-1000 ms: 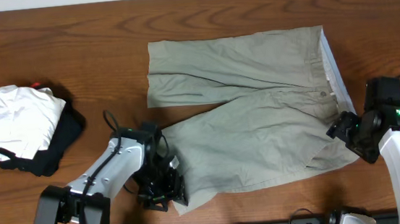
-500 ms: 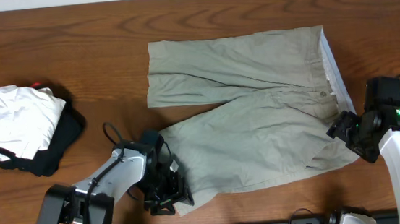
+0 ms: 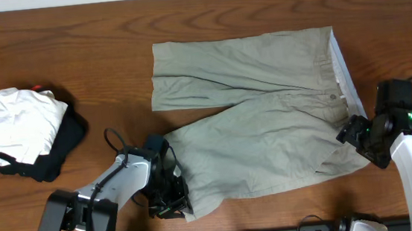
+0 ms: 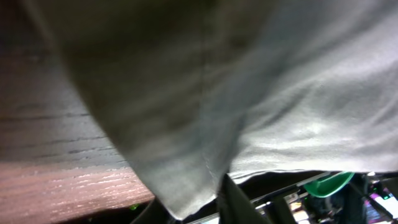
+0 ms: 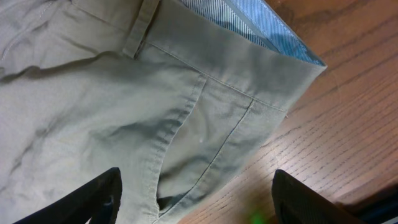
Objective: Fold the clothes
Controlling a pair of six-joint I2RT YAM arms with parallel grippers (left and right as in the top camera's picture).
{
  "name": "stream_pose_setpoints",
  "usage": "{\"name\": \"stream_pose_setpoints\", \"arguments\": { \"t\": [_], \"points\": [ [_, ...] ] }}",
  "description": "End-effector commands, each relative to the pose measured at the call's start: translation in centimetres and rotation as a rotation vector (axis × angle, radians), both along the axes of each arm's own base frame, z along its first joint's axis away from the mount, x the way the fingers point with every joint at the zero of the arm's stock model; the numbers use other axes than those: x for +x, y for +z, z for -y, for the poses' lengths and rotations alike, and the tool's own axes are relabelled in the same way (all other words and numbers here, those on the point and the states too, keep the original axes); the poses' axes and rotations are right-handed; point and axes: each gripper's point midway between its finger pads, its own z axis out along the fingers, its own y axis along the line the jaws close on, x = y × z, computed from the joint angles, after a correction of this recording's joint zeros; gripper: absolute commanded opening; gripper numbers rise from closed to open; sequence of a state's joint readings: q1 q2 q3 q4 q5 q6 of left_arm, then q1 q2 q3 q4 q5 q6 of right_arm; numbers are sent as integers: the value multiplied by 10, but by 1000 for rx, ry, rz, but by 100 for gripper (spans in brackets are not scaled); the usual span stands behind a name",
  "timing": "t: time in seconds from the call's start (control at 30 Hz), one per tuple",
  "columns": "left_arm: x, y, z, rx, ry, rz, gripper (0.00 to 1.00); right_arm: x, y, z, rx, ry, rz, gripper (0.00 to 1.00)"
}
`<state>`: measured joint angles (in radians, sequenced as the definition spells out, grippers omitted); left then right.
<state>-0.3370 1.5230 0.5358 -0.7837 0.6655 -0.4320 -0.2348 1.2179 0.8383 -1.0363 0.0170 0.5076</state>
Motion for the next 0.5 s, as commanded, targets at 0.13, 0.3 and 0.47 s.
{"name": "stream_pose_setpoints", "arguments": {
  "t": [0.13, 0.3, 0.47],
  "points": [
    [-3, -2, -2, 14, -5, -9, 6, -2, 0, 2, -4, 4, 0, 75],
    [3, 8, -4, 31, -15, 13, 6, -3, 0, 6, -23, 4, -3, 75],
    [23, 27, -10, 67, -27, 125, 6, -8, 0, 14, -24, -42, -15, 75]
  ]
}}
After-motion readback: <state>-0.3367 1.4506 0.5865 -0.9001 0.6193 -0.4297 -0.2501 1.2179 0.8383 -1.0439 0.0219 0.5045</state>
